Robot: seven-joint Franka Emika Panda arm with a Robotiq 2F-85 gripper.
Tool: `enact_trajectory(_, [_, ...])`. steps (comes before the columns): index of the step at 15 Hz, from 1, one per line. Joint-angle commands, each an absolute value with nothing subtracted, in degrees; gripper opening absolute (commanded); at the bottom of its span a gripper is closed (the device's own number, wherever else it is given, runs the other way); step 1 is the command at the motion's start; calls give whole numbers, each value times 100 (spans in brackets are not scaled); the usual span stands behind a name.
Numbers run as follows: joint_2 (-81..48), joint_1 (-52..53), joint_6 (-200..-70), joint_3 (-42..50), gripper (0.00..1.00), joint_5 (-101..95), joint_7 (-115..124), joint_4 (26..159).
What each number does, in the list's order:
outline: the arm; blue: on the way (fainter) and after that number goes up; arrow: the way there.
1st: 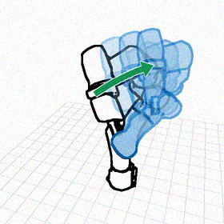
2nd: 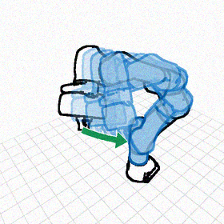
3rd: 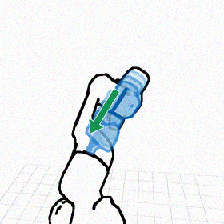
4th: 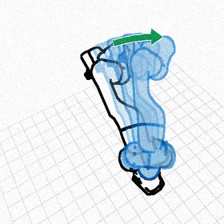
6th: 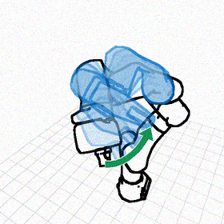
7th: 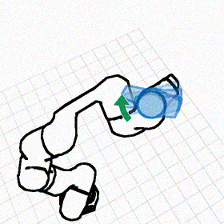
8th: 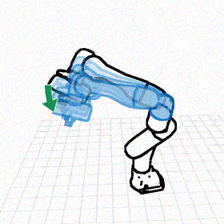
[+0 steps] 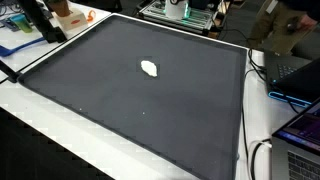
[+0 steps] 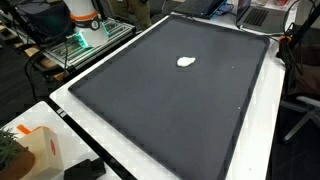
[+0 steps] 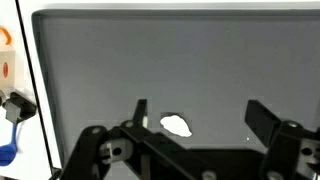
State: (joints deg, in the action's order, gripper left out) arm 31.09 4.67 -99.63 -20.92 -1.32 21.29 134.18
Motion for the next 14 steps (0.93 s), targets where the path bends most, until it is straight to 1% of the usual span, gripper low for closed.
enact_trajectory(1, [3072,629,-9948,-1963,100,-203,2200,13405])
enact_trajectory(6, [3170,561,-11781,-1563,100,-227,1918,14166])
enact_trajectory(10, [2940,351,-13265,-1336,100,-428,1843,14763])
enact_trajectory(14, [2486,-134,-14624,-1502,100,-1038,2360,15274])
